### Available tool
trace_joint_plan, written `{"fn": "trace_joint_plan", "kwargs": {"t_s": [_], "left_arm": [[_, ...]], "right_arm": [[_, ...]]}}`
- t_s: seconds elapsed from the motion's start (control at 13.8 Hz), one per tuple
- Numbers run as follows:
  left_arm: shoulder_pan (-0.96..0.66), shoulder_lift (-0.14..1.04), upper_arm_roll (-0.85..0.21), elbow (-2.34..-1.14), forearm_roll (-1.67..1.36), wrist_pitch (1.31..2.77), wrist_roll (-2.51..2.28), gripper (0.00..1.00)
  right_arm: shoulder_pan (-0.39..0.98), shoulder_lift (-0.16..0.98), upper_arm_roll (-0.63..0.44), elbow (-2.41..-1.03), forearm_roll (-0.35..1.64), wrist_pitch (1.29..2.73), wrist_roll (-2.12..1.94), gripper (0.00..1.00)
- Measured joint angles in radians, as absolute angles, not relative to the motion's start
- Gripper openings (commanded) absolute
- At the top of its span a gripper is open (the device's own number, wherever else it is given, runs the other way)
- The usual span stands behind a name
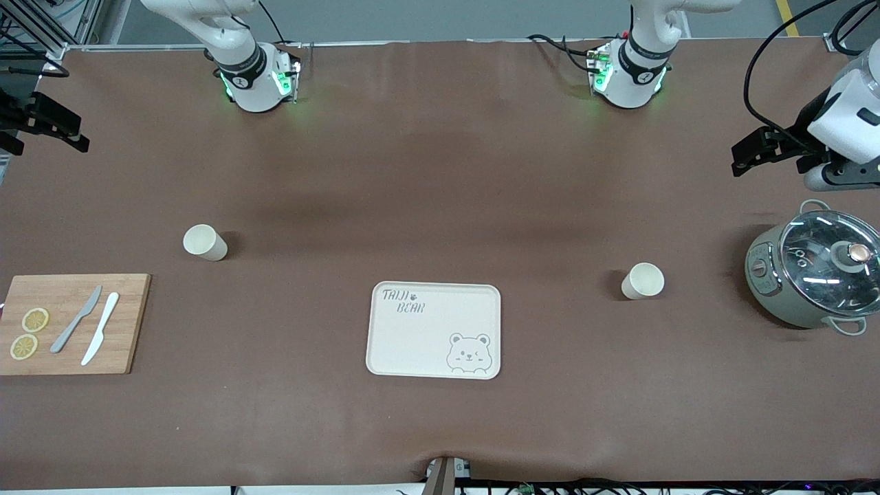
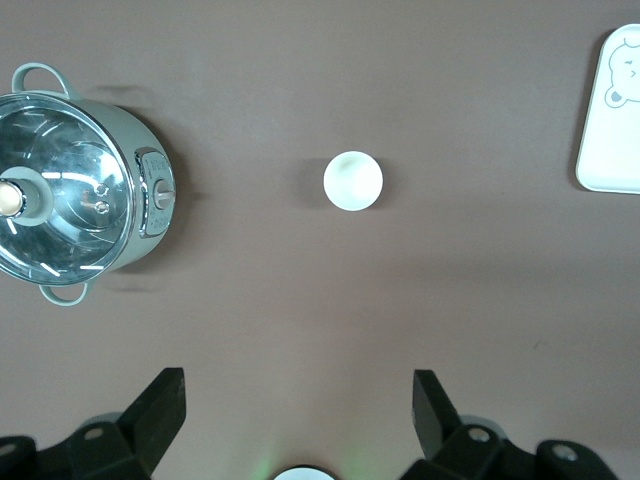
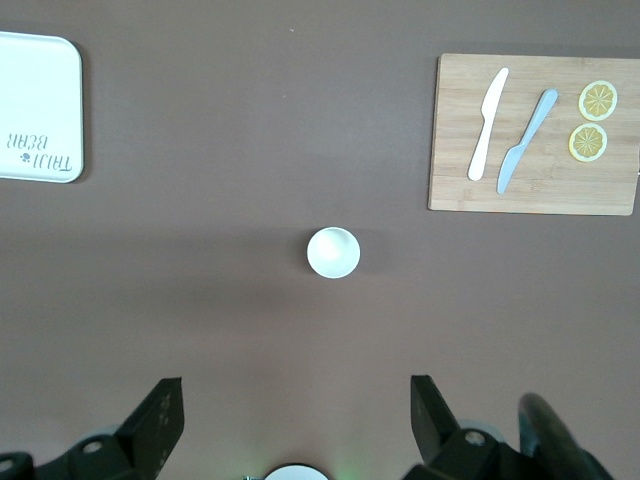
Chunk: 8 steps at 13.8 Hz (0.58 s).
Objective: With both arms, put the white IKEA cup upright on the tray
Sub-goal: 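Reach the left gripper toward the white cup near the steel pot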
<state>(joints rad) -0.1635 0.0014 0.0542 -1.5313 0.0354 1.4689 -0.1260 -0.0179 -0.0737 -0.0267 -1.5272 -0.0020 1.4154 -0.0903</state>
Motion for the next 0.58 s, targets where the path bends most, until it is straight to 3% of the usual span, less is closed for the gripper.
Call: {"fn": "trace_joint_plan", "kwargs": {"t_s": [0.58], "left_arm": [[-0.174, 0.042, 0.053, -1.518, 0.035, 1.470, -0.130, 1.00]], "right_arm": [[-0.019, -0.071, -0.028, -1.527, -0.002, 1.416, -0.090, 1.00]]}}
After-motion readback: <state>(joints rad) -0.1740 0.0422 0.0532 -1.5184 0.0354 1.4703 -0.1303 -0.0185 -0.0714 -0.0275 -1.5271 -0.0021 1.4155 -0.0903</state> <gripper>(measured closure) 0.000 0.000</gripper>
